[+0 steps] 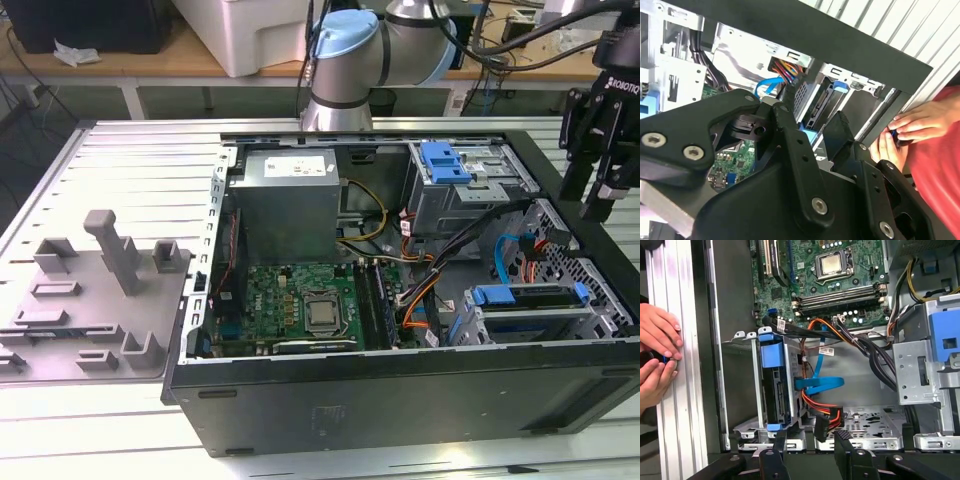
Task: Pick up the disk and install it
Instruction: 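Insert the first disk wire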
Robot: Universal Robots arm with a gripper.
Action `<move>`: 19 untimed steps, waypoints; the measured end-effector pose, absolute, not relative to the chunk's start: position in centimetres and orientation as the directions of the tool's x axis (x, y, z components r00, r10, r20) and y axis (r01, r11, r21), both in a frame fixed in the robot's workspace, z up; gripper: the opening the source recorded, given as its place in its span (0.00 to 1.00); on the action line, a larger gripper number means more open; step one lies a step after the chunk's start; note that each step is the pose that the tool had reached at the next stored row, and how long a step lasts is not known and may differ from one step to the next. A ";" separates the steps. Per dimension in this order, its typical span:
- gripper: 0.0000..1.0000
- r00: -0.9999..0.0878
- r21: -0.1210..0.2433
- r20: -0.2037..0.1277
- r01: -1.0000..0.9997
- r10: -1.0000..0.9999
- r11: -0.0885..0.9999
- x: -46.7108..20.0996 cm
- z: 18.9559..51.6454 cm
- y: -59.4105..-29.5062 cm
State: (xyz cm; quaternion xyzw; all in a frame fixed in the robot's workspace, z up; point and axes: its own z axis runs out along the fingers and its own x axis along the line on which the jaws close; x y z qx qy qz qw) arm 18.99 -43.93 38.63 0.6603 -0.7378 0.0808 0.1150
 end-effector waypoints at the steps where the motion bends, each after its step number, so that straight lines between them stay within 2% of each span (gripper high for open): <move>1: 0.50 -0.102 0.032 0.280 -0.993 -0.955 0.115 19.0 38.5 -43.8; 6: 0.50 -0.102 0.030 0.304 -0.993 -0.947 0.116 19.1 37.4 -42.6; 10: 0.50 -0.099 0.034 0.340 -0.993 -0.935 0.117 19.1 37.1 -42.2; 11: 0.50 -0.096 0.037 0.381 -0.992 -0.920 0.119 19.2 36.7 -41.8; 12: 0.35 -0.103 0.036 0.431 -0.991 -0.896 0.131 19.1 35.3 -40.5; 13: 0.35 -0.156 0.036 0.432 -0.981 -0.888 0.190 19.5 34.5 -40.5; 19: 0.35 -0.212 0.037 0.434 -0.967 -0.876 0.253 19.9 34.1 -40.5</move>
